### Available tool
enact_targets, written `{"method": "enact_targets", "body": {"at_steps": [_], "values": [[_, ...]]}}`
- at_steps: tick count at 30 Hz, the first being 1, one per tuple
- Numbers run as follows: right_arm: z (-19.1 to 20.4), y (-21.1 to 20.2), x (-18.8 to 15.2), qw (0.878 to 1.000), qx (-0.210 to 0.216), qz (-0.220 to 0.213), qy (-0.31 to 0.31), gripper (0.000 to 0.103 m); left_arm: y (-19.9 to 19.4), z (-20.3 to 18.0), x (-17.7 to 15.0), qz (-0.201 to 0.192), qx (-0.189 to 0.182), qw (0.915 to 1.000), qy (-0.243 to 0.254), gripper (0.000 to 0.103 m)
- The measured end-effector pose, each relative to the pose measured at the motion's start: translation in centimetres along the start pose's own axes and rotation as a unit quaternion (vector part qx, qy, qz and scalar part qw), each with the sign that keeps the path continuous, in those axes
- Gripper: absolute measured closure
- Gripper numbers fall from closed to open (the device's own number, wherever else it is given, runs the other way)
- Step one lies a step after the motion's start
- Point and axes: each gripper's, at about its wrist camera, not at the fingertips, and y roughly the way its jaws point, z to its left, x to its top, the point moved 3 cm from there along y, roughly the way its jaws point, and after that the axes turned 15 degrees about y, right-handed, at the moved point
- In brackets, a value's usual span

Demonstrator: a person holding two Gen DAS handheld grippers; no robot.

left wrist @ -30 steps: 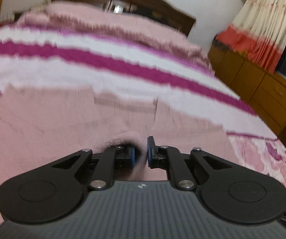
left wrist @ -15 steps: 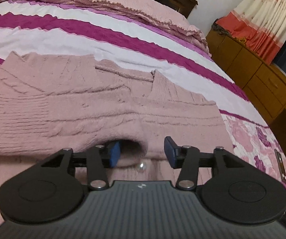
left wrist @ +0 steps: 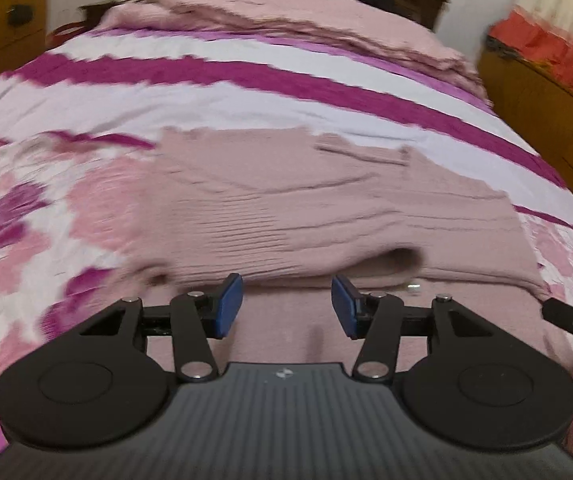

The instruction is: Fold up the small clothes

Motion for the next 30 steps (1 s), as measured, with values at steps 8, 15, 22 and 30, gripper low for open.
{"method": "enact_targets", "body": {"at_steps": [8, 15, 22, 30], "values": [[7.5, 1.9, -1.3, 0.995, 0.054, 0.043, -0.068, 0.031, -3.4, 7.4, -2.6, 0.014, 0.07, 0.9959, -0.054, 0.046], [13.3, 3.8, -3.5, 0.984, 0.074, 0.083, -0.141, 0.031, -4.1, 11.3, -4.5, 0.026, 0.111, 0.9888, -0.096, 0.045], [17.6, 5.6, -5.3, 0.971, 0.092, 0.104, -0.196, 0.031, -4.3, 13.2, -5.5, 0.031, 0.128, 0.9847, -0.114, 0.045], [21.2, 8.6, -7.8, 0.95, 0.1, 0.139, -0.262, 0.031, -3.7, 13.5, -6.0, 0.03, 0.128, 0.9836, -0.123, 0.045]]}}
